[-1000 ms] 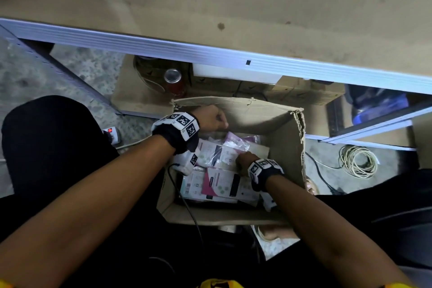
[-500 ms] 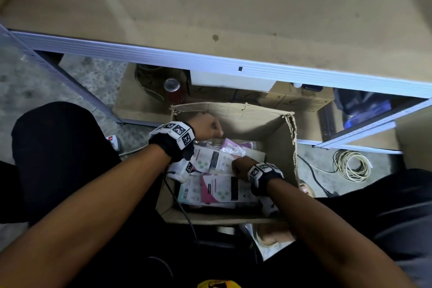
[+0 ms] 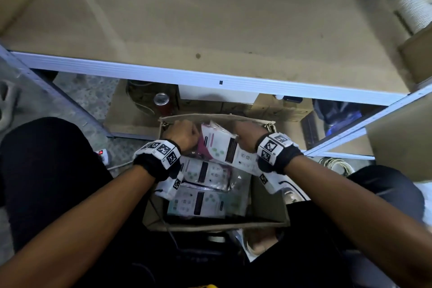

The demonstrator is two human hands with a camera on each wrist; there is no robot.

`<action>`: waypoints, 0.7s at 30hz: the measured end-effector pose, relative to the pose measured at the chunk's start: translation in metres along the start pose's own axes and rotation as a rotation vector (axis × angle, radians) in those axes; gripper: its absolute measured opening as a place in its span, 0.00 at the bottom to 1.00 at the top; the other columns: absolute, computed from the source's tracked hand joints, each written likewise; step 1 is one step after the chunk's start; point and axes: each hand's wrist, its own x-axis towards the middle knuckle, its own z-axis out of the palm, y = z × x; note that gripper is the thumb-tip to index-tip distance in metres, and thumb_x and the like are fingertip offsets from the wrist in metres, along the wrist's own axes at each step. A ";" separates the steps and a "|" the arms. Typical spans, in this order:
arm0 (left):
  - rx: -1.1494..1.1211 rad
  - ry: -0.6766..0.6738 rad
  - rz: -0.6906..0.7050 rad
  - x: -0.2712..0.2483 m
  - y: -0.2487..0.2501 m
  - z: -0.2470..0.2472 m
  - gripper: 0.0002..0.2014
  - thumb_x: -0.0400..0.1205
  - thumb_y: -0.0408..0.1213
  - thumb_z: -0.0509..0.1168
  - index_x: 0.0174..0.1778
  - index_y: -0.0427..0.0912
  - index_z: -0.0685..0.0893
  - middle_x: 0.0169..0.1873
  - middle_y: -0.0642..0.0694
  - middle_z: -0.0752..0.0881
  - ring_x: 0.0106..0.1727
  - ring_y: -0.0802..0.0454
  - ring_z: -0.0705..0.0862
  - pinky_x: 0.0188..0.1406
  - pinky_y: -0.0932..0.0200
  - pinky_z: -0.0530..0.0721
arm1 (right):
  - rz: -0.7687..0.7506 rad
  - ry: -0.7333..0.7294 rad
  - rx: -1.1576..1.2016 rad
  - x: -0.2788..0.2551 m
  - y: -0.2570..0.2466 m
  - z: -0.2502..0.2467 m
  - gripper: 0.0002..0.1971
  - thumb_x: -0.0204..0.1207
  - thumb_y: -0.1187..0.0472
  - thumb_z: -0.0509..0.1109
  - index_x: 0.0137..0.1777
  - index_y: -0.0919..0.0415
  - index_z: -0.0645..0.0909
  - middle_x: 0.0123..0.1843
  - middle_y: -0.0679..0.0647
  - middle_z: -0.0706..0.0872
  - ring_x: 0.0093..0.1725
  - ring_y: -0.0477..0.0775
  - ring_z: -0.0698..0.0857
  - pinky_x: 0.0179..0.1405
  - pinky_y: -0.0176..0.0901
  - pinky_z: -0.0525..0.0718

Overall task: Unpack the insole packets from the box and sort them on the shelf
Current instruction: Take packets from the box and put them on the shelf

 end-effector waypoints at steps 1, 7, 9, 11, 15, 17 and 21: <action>0.014 -0.008 -0.020 -0.002 0.000 0.002 0.14 0.78 0.37 0.60 0.26 0.44 0.82 0.39 0.42 0.88 0.44 0.38 0.87 0.42 0.52 0.82 | -0.005 0.027 0.009 -0.001 0.000 -0.004 0.16 0.78 0.65 0.63 0.66 0.61 0.78 0.62 0.61 0.87 0.58 0.64 0.87 0.54 0.51 0.87; 0.112 -0.272 0.028 -0.010 0.004 0.050 0.09 0.79 0.41 0.66 0.46 0.44 0.91 0.49 0.43 0.90 0.52 0.40 0.88 0.57 0.49 0.87 | -0.094 0.052 -0.012 -0.004 0.000 -0.016 0.12 0.81 0.66 0.63 0.63 0.60 0.74 0.59 0.62 0.85 0.54 0.65 0.85 0.50 0.53 0.86; 0.203 -0.391 0.135 -0.011 0.007 0.075 0.11 0.80 0.41 0.66 0.51 0.42 0.91 0.53 0.41 0.91 0.53 0.41 0.88 0.53 0.56 0.85 | -0.165 0.080 0.010 0.000 -0.005 -0.026 0.06 0.81 0.67 0.62 0.53 0.57 0.72 0.56 0.61 0.83 0.51 0.64 0.84 0.51 0.58 0.86; 0.291 -0.499 0.150 -0.008 0.009 0.098 0.16 0.81 0.41 0.65 0.61 0.38 0.87 0.59 0.37 0.88 0.59 0.39 0.86 0.56 0.54 0.83 | -0.246 0.134 0.051 0.004 -0.011 -0.034 0.07 0.82 0.66 0.62 0.49 0.54 0.70 0.52 0.58 0.82 0.46 0.59 0.82 0.49 0.57 0.86; 0.352 -0.573 0.039 0.002 -0.001 0.137 0.36 0.84 0.40 0.63 0.85 0.35 0.54 0.70 0.29 0.77 0.70 0.31 0.78 0.64 0.43 0.79 | -0.328 0.179 0.081 0.009 -0.015 -0.039 0.07 0.82 0.67 0.62 0.52 0.54 0.72 0.52 0.55 0.82 0.45 0.56 0.81 0.47 0.55 0.87; 0.377 -0.579 0.044 0.003 -0.012 0.151 0.44 0.83 0.38 0.65 0.86 0.35 0.41 0.71 0.28 0.75 0.71 0.31 0.77 0.64 0.42 0.78 | -0.331 0.180 0.086 0.011 -0.014 -0.038 0.06 0.83 0.66 0.62 0.55 0.56 0.74 0.55 0.56 0.81 0.48 0.57 0.82 0.49 0.55 0.87; 0.463 -0.610 0.099 0.002 -0.024 0.171 0.37 0.81 0.39 0.68 0.84 0.36 0.59 0.70 0.32 0.77 0.69 0.33 0.79 0.62 0.45 0.80 | -0.338 0.164 0.092 0.014 -0.007 -0.038 0.06 0.83 0.65 0.63 0.57 0.57 0.74 0.57 0.57 0.80 0.53 0.59 0.81 0.51 0.56 0.84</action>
